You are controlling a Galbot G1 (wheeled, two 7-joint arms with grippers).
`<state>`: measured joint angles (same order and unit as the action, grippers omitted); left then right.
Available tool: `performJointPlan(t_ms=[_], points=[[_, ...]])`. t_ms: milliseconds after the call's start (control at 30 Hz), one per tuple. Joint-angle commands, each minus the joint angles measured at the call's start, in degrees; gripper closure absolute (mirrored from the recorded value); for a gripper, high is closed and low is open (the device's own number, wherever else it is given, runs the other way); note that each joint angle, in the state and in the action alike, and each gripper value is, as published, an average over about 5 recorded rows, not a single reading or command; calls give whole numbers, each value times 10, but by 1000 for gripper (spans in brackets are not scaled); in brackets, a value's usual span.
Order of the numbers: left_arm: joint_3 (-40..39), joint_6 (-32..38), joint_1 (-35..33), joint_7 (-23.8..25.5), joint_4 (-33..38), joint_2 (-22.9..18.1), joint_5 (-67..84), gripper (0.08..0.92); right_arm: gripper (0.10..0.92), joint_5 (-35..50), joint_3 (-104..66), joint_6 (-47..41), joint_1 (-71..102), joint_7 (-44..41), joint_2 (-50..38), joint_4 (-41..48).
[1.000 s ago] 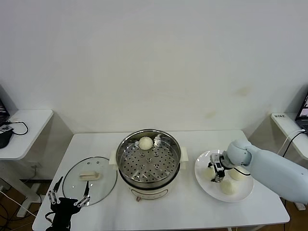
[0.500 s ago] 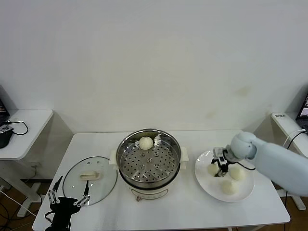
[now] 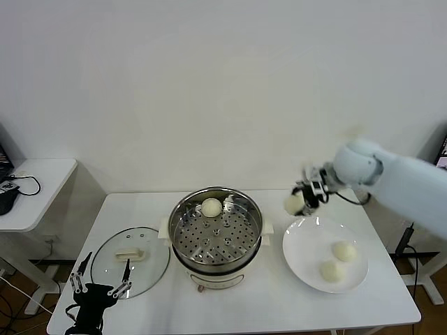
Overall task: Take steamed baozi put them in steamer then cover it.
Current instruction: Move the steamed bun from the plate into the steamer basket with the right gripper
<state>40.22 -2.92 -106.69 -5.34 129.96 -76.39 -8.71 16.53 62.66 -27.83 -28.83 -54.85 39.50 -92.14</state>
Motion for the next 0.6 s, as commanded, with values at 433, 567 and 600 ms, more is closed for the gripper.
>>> performJointPlan(t_ms=[433, 567, 600], points=[[26, 0, 2, 1, -4, 3, 11, 177, 372, 177, 65, -108, -17, 117, 322, 84], [32, 0, 3, 1, -4, 2, 14, 177, 372, 169, 67, -112, 13, 123, 355, 119], [31, 0, 3, 1, -4, 2, 14, 177, 372, 168, 68, -113, 20, 124, 361, 125]])
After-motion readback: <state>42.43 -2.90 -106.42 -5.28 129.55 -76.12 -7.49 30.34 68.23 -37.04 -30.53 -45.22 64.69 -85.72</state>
